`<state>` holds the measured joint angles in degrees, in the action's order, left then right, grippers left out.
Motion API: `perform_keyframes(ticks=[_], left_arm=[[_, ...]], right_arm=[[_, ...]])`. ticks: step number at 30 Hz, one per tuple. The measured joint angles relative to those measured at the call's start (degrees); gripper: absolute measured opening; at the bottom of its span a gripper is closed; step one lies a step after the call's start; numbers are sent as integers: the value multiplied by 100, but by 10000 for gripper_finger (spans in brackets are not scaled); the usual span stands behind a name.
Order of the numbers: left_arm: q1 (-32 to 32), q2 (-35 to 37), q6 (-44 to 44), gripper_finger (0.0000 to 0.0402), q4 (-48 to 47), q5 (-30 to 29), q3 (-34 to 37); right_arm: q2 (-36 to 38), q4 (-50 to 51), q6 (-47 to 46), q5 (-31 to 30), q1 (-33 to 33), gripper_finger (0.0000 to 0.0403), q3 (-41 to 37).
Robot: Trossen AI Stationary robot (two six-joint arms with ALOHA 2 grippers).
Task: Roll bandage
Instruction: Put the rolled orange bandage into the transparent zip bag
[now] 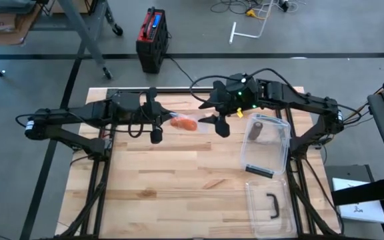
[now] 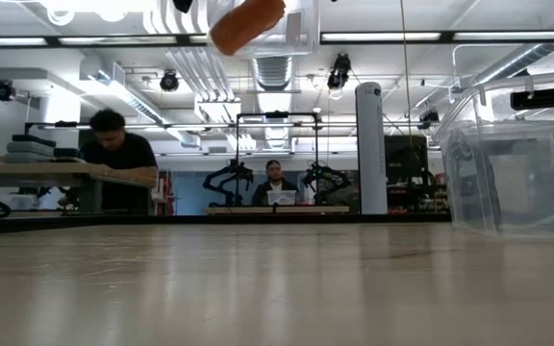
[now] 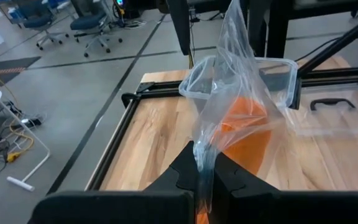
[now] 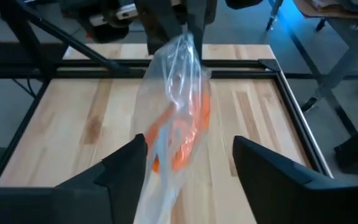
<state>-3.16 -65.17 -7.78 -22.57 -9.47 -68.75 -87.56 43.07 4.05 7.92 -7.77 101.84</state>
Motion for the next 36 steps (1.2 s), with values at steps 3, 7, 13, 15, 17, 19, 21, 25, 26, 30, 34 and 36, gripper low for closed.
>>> perform_keyframes(ticks=[3,7,13,15,17,19,21,25,26,30,34,36], left_arm=[[-4,0,97,0,-6,0,0],[-4,0,287,0,-13,-2,0],[-54,0,546,0,-192,-35,30],[-65,-10,549,0,-388,204,32],[-52,-29,547,0,-440,815,94],[-21,-44,577,0,-352,1397,197],[-19,-44,581,0,-356,1636,274],[-147,-44,706,0,-403,808,302],[-173,-43,759,0,-459,814,309],[-100,-41,461,0,-301,1664,315],[-172,-37,261,0,-293,1163,315],[-203,-39,347,0,-285,1123,315]], right_arm=[[-36,-76,-1,-29,0,196,0],[-78,-92,180,-364,1,108,-2],[-55,63,595,-550,-3,11,-9],[-9,58,614,74,52,4,-9],[40,85,766,969,126,3,-8],[49,245,938,1305,157,3,-7],[47,357,973,678,141,1,-9],[33,451,626,-1333,88,2,-9],[25,476,575,-1201,92,1,-9],[25,486,891,1004,113,1,-7],[25,492,1024,530,141,1,-8],[25,523,795,-618,106,1,-7]])
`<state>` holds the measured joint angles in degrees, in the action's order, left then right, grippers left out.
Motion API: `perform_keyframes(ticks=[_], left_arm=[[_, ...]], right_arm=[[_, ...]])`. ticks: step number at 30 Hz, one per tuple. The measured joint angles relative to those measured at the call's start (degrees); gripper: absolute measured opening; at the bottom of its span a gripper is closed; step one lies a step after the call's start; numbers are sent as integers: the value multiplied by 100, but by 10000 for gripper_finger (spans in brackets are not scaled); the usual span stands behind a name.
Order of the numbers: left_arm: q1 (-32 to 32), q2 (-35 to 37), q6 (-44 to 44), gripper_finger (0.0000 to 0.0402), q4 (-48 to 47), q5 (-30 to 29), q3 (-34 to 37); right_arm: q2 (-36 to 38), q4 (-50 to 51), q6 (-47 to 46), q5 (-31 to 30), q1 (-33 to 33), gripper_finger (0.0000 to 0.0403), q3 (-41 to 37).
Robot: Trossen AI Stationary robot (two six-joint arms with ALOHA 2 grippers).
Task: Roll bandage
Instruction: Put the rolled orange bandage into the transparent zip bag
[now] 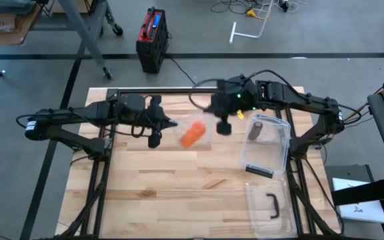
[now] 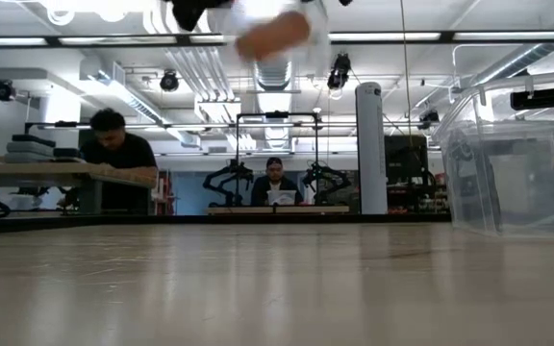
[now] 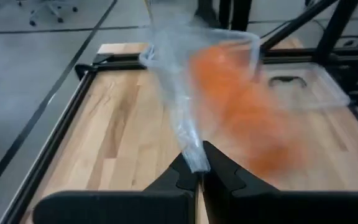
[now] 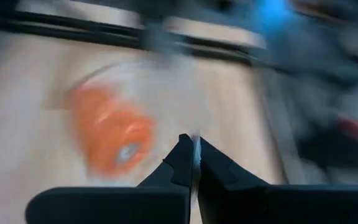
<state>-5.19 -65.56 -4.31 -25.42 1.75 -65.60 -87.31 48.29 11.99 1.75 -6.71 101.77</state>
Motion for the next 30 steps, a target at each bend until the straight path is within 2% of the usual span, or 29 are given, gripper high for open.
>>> perform_keyframes(ticks=[1,3,5,7,8,9,10,12,14,15,16,17,18,20,21,22,23,24,28,30], left_arm=[[20,2,25,0,46,79,0],[128,2,63,0,134,301,2],[208,2,-19,0,134,371,15],[212,2,-229,0,164,178,15],[193,2,-267,0,160,-41,16],[165,2,-267,0,167,-307,18],[125,0,-242,0,163,-584,24],[65,-13,-206,0,153,-767,31],[61,-44,-207,0,228,-379,32],[73,-55,-204,0,315,-49,40],[108,-82,-221,0,434,311,42],[141,-122,-287,0,522,646,39],[155,-145,-393,0,596,843,39],[179,-192,-579,0,593,817,39],[177,-240,-610,0,594,664,39],[164,-279,-615,0,594,423,39],[154,-316,-601,0,574,210,39],[146,-361,-584,0,554,2,39],[144,-413,-591,0,518,-175,39],[151,-365,-593,0,392,-314,39]], right_arm=[[0,23,-86,-334,-12,0,0],[0,61,-141,-162,-12,0,-1],[0,61,-23,849,27,0,-2],[0,89,337,1945,54,0,-1],[-13,91,494,2193,58,0,0],[-15,61,559,2132,58,0,0],[-21,41,531,1808,56,0,0],[-27,57,238,464,45,0,0],[-49,82,-56,-976,41,0,0],[-62,84,-94,-1234,35,0,0],[-77,91,-110,-1104,30,0,2],[-87,134,-47,-686,32,0,2],[-90,169,68,31,38,0,-1],[-93,180,443,1510,48,0,-2],[-117,217,668,2003,54,0,2],[-139,251,847,2194,60,0,11],[-151,277,904,2091,60,0,8],[-167,289,863,1730,57,0,3],[-241,259,340,-774,34,0,0],[-261,389,353,-1299,32,0,0]])
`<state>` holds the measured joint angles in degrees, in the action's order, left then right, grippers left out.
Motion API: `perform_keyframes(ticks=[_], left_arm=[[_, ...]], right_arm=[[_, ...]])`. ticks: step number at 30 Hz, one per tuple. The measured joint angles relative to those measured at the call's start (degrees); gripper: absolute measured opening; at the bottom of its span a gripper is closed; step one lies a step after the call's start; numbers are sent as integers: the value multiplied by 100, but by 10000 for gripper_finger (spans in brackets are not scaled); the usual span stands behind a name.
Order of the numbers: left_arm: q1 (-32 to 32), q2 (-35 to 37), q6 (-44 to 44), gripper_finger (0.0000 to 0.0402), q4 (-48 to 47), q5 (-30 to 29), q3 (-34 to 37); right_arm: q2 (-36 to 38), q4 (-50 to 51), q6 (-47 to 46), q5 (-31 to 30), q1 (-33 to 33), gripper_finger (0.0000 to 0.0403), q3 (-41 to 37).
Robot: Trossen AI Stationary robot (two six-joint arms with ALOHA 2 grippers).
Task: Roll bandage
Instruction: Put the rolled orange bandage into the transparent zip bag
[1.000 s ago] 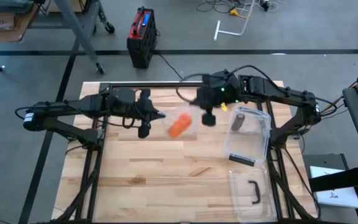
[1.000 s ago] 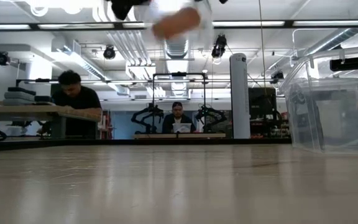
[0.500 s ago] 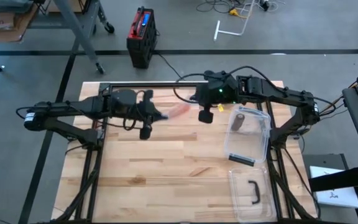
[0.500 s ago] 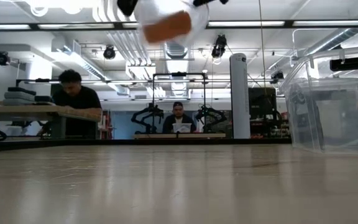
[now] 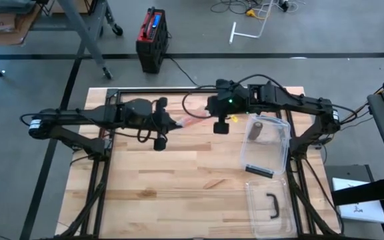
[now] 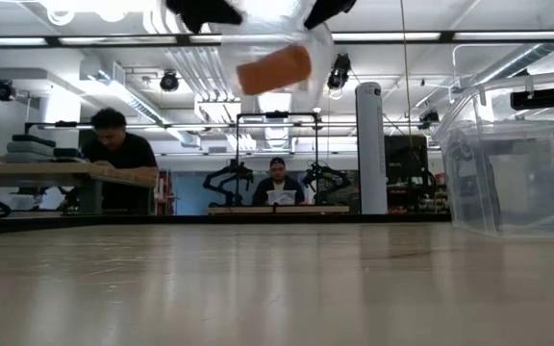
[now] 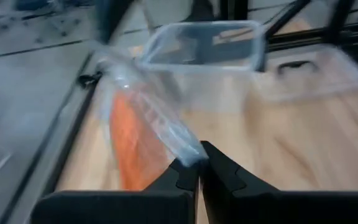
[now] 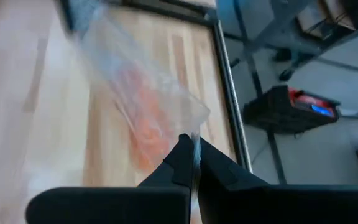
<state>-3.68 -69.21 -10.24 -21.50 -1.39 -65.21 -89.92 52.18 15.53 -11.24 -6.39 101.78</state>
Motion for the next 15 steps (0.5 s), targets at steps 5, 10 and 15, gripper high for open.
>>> perform_keyframes(ticks=[5,10,15], left_arm=[[-9,421,7,26,-801,-998,-79],[-7,800,232,78,-1337,-1829,-74],[-7,1001,240,131,-1344,-1903,-70]], right_arm=[[-36,201,-283,-290,-116,0,-9],[-32,29,-492,1308,-135,0,-10],[-22,-424,-100,3098,-116,0,-13]])
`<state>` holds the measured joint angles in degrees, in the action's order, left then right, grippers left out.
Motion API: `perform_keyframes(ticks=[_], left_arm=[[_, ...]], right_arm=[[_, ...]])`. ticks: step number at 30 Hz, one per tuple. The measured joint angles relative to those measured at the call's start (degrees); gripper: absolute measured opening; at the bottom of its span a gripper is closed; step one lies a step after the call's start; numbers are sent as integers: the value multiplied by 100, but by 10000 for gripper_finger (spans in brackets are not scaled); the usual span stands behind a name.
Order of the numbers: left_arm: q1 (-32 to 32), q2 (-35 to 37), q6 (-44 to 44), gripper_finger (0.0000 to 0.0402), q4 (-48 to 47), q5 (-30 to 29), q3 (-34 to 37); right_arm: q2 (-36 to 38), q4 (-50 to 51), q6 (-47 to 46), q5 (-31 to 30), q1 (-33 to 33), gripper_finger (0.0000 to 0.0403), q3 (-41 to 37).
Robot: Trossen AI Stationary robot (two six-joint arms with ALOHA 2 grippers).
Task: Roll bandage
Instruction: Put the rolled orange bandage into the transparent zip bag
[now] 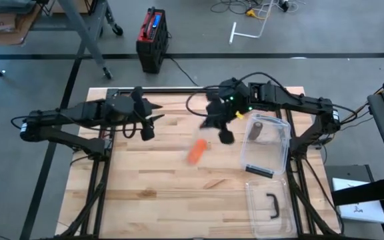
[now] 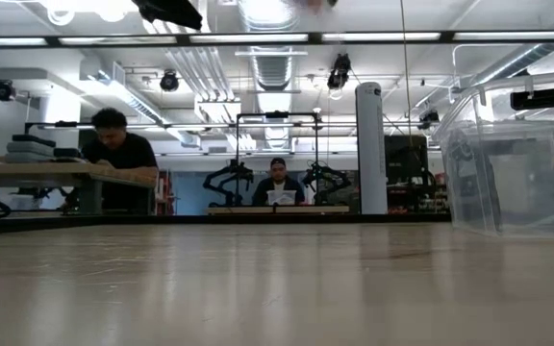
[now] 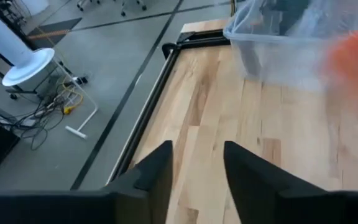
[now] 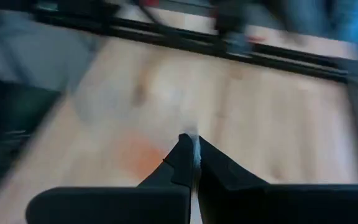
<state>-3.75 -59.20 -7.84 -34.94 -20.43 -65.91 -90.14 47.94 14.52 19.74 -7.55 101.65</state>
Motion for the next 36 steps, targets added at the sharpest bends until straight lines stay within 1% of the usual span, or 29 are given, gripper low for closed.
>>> perform_keyframes(ticks=[1,2,6,7,8,9,11,12,13,14,17,18,19,20,22,24,26,30,32,34,36], left_arm=[[2,8,12,140,5,2,4],[2,11,45,148,32,4,5],[0,-20,103,174,39,4,11],[2,-36,101,178,43,4,19],[7,-45,103,182,39,12,38],[7,-54,103,185,31,29,59],[7,-96,105,189,50,33,79],[7,-107,105,191,50,33,81],[7,-111,105,192,44,36,84],[7,-116,105,192,47,37,86],[7,-160,105,190,107,37,86],[7,-164,105,189,91,39,86],[7,-164,105,187,92,39,88],[7,-163,105,186,102,39,88],[7,-157,113,184,103,39,88],[23,-162,163,183,90,43,88],[22,-162,190,182,89,42,88],[22,-172,202,186,39,42,93],[22,-177,234,189,33,44,119],[22,-179,236,192,40,44,144],[22,-179,236,194,41,44,162]], right_arm=[[1,-3,-3,-423,-13,0,0],[1,41,0,-1052,-33,0,0],[-4,278,-53,-4257,-108,0,0],[-28,342,-132,-4929,-139,0,0],[-50,415,-182,-5393,-164,0,0],[-70,519,-222,-5620,-186,0,-2],[-90,680,-330,-5525,-195,0,-11],[-91,668,-418,-5254,-194,0,-11],[-90,651,-472,-4807,-193,0,-11],[-83,630,-487,-4159,-188,0,-11],[-78,408,-389,-1727,-191,0,7],[-78,294,-321,-1064,-181,0,13],[-76,199,-295,-590,-171,0,23],[-71,131,-266,-381,-168,0,29],[-68,124,-206,-444,-182,0,31],[-69,198,-192,-899,-227,0,31],[-69,356,-184,-1643,-287,0,31],[-79,862,-288,-3411,-461,0,28],[-82,1073,-409,-4162,-583,0,28],[-82,1266,-588,-4695,-722,0,28],[-82,1394,-777,-4905,-851,0,26]])
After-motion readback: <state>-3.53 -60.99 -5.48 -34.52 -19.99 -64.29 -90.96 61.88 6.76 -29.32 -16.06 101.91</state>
